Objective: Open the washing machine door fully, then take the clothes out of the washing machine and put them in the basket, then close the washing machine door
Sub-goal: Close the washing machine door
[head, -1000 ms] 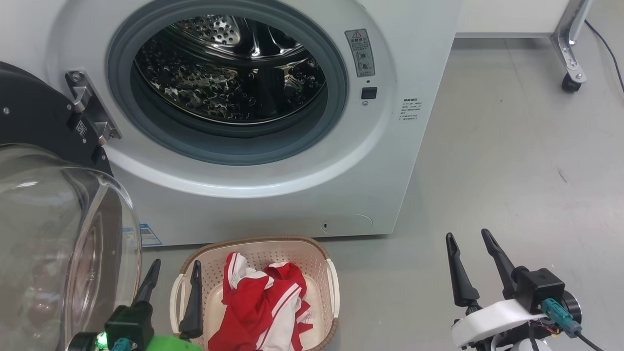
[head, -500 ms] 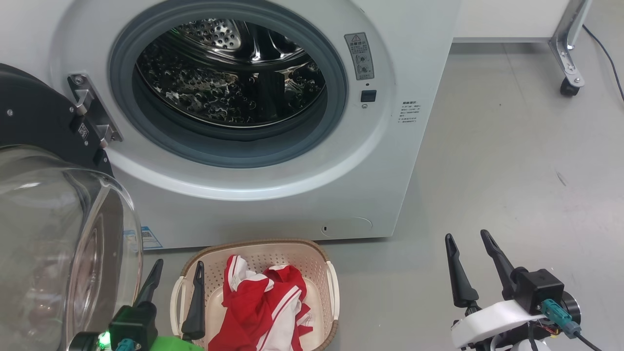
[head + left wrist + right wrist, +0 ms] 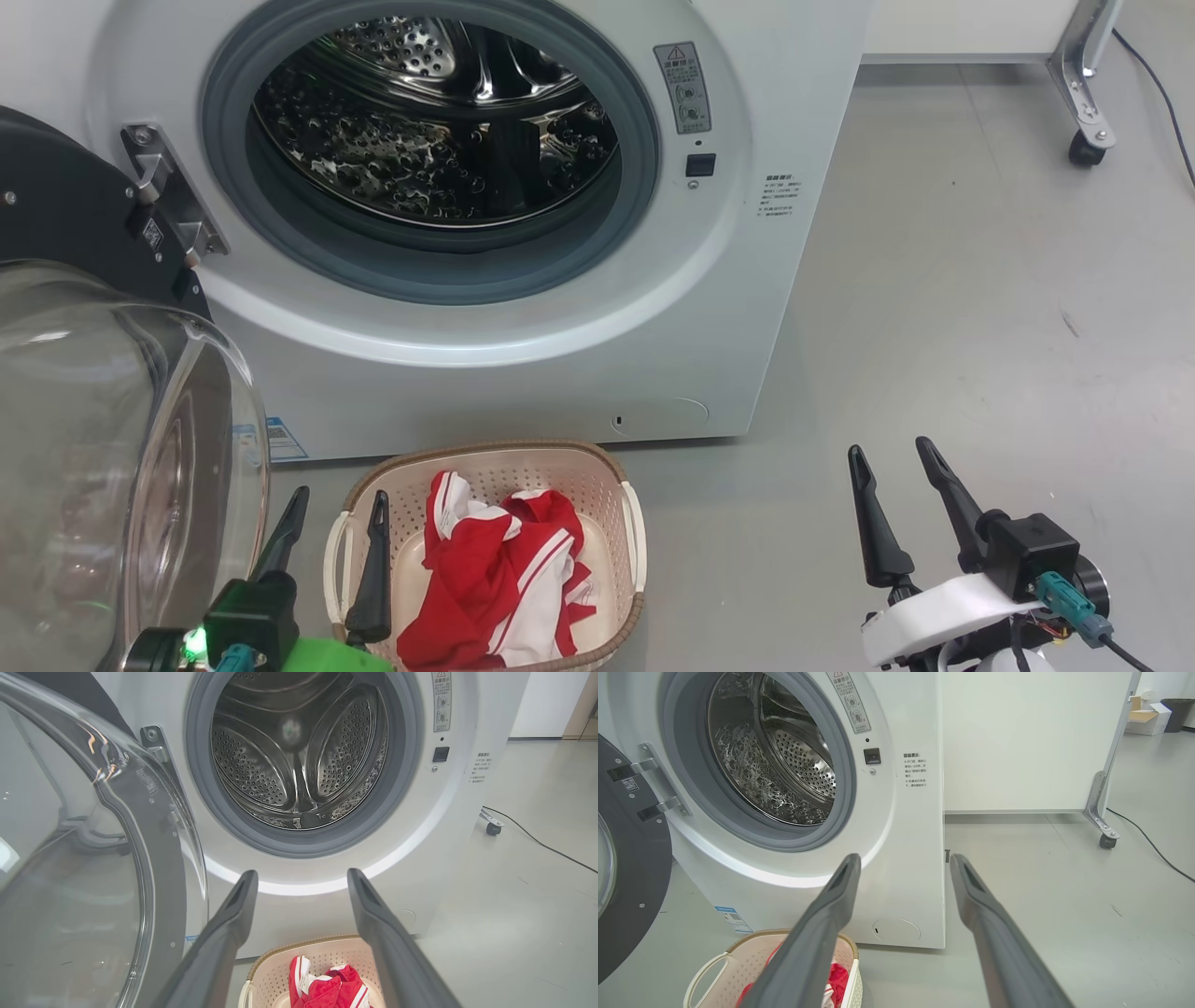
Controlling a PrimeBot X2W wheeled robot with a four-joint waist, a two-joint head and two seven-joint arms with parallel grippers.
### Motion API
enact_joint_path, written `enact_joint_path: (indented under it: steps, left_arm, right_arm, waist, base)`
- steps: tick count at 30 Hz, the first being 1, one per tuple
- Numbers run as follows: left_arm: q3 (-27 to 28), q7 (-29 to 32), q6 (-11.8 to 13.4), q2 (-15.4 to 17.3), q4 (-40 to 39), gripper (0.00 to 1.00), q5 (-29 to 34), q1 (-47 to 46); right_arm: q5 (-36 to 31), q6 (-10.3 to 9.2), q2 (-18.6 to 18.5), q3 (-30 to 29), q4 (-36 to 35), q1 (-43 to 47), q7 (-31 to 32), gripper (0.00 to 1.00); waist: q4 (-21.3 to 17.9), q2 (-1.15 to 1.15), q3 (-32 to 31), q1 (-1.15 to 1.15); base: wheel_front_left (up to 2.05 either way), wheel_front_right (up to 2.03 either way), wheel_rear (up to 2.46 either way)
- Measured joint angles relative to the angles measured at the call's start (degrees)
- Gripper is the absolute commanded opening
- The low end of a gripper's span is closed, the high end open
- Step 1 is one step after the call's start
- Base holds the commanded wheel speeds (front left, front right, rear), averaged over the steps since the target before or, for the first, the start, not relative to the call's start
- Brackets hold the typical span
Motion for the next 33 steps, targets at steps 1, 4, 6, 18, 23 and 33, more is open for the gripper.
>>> enact_joint_path:
  steps: [1, 4, 6, 18, 23, 33]
  left_arm:
    - [0.0, 0.0, 0.0, 0.0, -0.1, 1.00, 0.0, 0.0]
    - [0.0, 0.0, 0.1, 0.0, -0.2, 1.00, 0.0, 0.0]
    - [0.0, 0.1, 0.1, 0.0, -0.3, 1.00, 0.0, 0.0]
    - [-0.1, 0.5, 0.1, 0.0, -1.6, 1.00, 0.4, 0.0]
    - [-0.1, 0.5, 0.1, 0.0, -1.9, 1.00, 0.4, 0.0]
    - [0.0, 0.5, 0.1, 0.0, -2.2, 1.00, 0.4, 0.0]
  right_arm:
    - [0.0, 0.00, 0.0, 0.0, 0.0, 0.0, 0.0, 1.00]
    - [0.0, 0.00, 0.0, 0.0, 0.0, 0.0, 0.0, 1.00]
    - [0.0, 0.00, 0.0, 0.0, 0.0, 0.0, 0.0, 1.00]
    - [0.0, 0.00, 0.0, 0.0, -0.2, 0.0, 0.0, 1.00]
    - [0.0, 0.00, 0.0, 0.0, -0.2, 0.0, 0.0, 1.00]
    - [0.0, -0.01, 0.0, 0.0, -0.2, 0.0, 0.0, 1.00]
  waist:
    - [0.0, 0.00, 0.0, 0.00]
    - [0.0, 0.00, 0.1, 0.00]
    - [0.0, 0.00, 0.1, 0.00]
    - [-0.3, 0.00, 0.4, 0.00]
    - [-0.4, 0.00, 0.6, 0.00]
    - [-0.5, 0.00, 0.7, 0.00]
  base:
    - [-0.78, 0.84, -0.07]
    - [-0.87, 0.92, -0.05]
    - [-0.97, 1.02, -0.05]
    - [-1.06, 1.08, -0.03]
    - [-0.73, 0.73, 0.00]
    - [-0.42, 0.42, 0.00]
